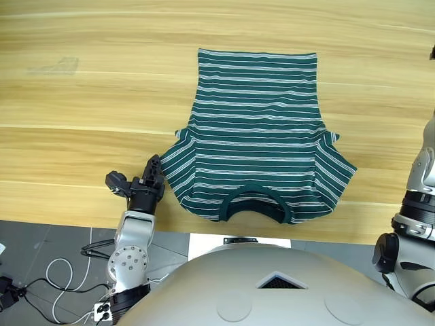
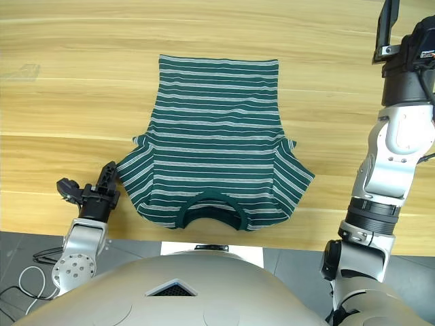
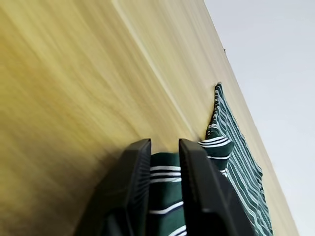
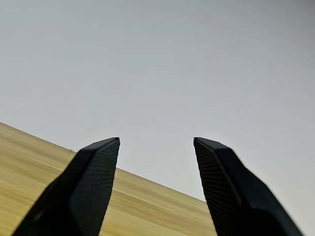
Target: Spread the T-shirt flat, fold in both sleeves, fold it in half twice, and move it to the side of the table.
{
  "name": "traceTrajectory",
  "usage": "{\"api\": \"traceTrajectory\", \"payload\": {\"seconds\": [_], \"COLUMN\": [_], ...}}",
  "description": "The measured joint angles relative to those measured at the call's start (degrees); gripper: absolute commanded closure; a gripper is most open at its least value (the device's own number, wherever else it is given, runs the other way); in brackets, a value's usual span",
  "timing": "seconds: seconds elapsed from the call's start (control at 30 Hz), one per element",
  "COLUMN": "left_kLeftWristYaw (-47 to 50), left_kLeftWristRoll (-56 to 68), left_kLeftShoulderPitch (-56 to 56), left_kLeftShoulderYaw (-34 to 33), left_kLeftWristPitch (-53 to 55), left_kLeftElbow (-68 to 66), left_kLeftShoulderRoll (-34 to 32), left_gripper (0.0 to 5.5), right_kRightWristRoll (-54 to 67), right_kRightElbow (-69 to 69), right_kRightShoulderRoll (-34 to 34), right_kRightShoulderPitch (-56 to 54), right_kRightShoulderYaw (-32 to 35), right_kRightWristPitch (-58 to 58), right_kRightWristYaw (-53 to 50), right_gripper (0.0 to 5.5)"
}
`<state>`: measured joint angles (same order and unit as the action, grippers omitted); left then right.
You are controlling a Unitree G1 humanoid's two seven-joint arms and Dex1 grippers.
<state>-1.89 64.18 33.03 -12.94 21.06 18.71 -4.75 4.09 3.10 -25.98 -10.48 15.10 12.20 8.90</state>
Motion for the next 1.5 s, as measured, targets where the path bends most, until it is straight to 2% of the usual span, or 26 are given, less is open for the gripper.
{"api": "traceTrajectory", "payload": {"seconds": [0.13, 0.6, 1.0, 1.27, 1.5], "left_kLeftWristYaw": [-1.23, -3.61, -4.68, -4.75, -6.87], "left_kLeftWristRoll": [-1.0, -3.53, -6.03, -5.99, -5.94], "left_kLeftShoulderPitch": [-0.52, -1.19, -1.68, -1.73, -1.21], "left_kLeftShoulderYaw": [-0.75, -1.79, -4.1, -5.08, -3.28], "left_kLeftWristPitch": [0.06, 1.28, 1.09, 2.22, 4.45], "left_kLeftElbow": [0.03, -0.26, -0.7, -0.34, 0.2], "left_kLeftShoulderRoll": [0.43, 0.99, 1.79, 1.5, 0.86], "left_gripper": [5.49, 5.49, 3.56, 3.56, 3.56], "right_kRightWristRoll": [-0.02, -0.04, -0.87, -0.93, -0.97], "right_kRightElbow": [-0.43, -2.57, -2.86, -2.86, -2.86], "right_kRightShoulderRoll": [0.41, 0.58, 0.97, 1.24, 1.46], "right_kRightShoulderPitch": [-0.09, -1.63, -1.66, -1.42, -1.14], "right_kRightShoulderYaw": [-0.05, -1.01, -1.06, -1.11, -1.11], "right_kRightWristPitch": [0.51, 1.0, 1.49, 1.65, 1.69], "right_kRightWristYaw": [0.0, 0.07, 0.05, 0.05, 0.04], "right_gripper": [2.72, 2.72, 2.72, 2.72, 2.72]}}
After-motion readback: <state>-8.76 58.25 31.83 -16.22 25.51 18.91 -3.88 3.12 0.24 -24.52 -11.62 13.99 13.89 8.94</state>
